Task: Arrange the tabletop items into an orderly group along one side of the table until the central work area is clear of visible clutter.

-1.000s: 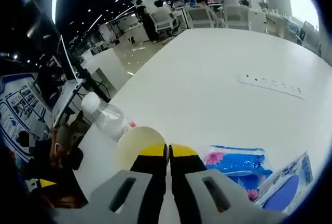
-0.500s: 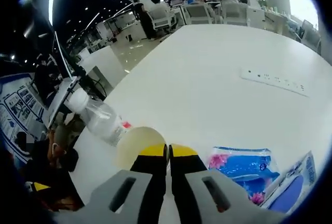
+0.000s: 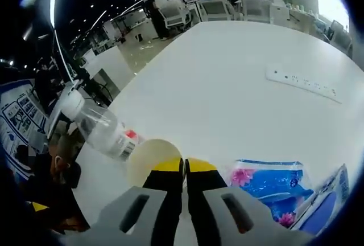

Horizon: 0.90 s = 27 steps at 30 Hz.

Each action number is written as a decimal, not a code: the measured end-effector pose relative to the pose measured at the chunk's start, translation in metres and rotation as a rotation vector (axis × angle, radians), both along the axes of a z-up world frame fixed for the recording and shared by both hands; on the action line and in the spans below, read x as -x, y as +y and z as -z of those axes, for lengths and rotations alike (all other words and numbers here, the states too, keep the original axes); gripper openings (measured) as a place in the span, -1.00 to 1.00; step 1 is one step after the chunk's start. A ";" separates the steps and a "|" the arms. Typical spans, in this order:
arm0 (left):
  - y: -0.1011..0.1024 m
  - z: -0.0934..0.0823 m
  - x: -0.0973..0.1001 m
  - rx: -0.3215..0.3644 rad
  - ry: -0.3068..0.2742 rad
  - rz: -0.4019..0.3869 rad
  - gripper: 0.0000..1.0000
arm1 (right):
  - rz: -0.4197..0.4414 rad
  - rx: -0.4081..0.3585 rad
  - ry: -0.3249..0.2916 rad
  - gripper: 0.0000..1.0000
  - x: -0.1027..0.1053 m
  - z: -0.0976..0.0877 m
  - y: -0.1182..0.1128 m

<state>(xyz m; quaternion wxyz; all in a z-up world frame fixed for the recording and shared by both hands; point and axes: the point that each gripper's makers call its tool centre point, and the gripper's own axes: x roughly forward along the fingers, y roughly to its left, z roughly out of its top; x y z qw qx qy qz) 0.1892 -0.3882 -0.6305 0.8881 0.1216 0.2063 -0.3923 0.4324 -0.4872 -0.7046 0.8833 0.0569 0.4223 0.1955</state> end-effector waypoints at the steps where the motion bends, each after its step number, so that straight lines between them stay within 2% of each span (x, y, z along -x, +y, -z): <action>1: 0.000 0.000 0.000 -0.001 0.001 0.000 0.87 | 0.000 0.002 0.002 -0.98 0.000 0.001 0.000; 18: 0.001 0.002 -0.001 -0.009 0.003 -0.003 0.83 | 0.034 -0.014 0.021 -0.97 -0.006 0.003 0.002; 27: 0.002 0.002 -0.001 -0.011 0.003 -0.005 0.82 | 0.021 -0.006 0.017 -0.97 -0.006 0.002 0.006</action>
